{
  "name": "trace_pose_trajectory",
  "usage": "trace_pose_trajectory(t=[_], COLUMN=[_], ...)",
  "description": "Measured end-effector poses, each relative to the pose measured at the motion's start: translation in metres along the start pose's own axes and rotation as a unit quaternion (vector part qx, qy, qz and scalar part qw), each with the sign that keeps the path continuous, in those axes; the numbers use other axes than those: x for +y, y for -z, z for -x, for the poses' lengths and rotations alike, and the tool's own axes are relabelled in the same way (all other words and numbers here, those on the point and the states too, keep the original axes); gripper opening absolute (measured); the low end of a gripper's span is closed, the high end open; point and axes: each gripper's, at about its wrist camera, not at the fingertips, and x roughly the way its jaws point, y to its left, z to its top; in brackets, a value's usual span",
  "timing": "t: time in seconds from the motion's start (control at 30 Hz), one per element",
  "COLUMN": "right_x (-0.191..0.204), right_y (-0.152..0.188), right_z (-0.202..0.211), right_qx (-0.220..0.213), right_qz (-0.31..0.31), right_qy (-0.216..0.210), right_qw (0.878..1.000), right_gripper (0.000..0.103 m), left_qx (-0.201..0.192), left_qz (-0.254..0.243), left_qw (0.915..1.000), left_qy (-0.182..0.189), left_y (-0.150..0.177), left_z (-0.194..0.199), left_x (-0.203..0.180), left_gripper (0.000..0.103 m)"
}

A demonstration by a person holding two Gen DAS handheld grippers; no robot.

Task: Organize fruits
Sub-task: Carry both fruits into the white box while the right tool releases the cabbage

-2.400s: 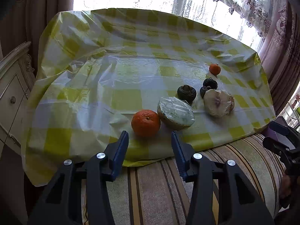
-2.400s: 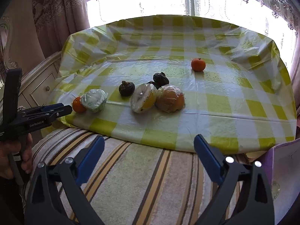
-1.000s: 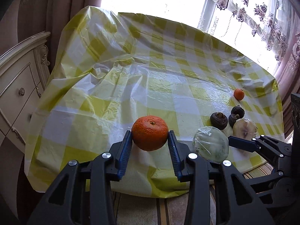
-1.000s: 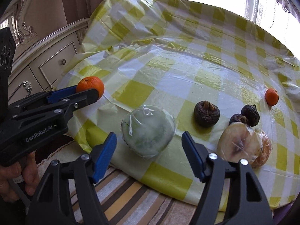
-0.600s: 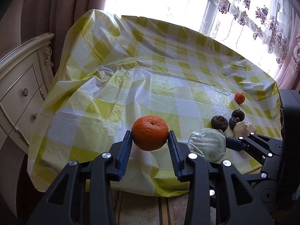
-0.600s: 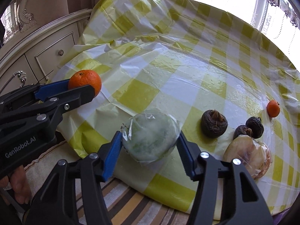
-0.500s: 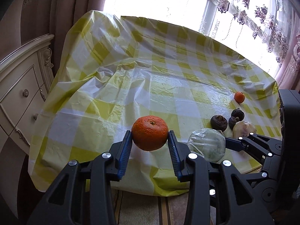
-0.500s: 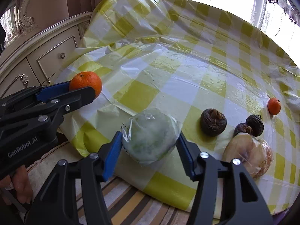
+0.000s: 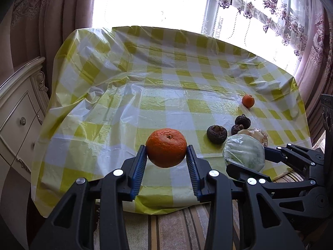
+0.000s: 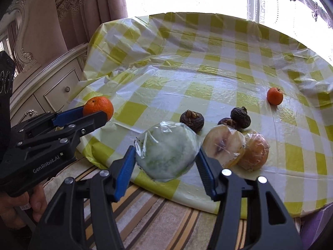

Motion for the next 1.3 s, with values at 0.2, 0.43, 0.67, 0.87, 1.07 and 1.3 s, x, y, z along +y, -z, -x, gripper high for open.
trace_pose_trajectory(t=[0.2,0.43,0.67,0.87,1.07,1.3], right_x=[-0.04,-0.091,-0.15,-0.206,-0.266,-0.324], right_y=[0.017,0.039,0.069,0.1,0.134,0.17], right_z=[0.031,0.064,0.097,0.127,0.153,0.159], right_qx=[-0.013,-0.03,-0.043,-0.046,-0.033,0.007], right_qz=[-0.04,-0.089,-0.141,-0.188,-0.232,-0.268], right_qy=[0.016,0.042,0.075,0.117,0.173,0.227], right_qw=[0.999,0.995,0.986,0.974,0.957,0.936], right_gripper=[0.058,0.058,0.058,0.058,0.058,0.058], left_qx=[-0.002,0.0,0.009,0.026,0.039,0.064], left_qz=[-0.036,-0.086,-0.136,-0.178,-0.226,-0.299], left_qw=[0.9991,0.9947,0.9858,0.9732,0.9545,0.9209], left_qy=[0.021,0.057,0.098,0.143,0.191,0.241], left_y=[-0.002,-0.002,0.002,0.011,0.024,0.049], left_z=[0.002,0.001,-0.007,-0.018,-0.025,-0.032], left_x=[-0.041,-0.1,-0.164,-0.225,-0.293,-0.376], left_gripper=[0.037,0.037,0.037,0.037,0.037,0.037])
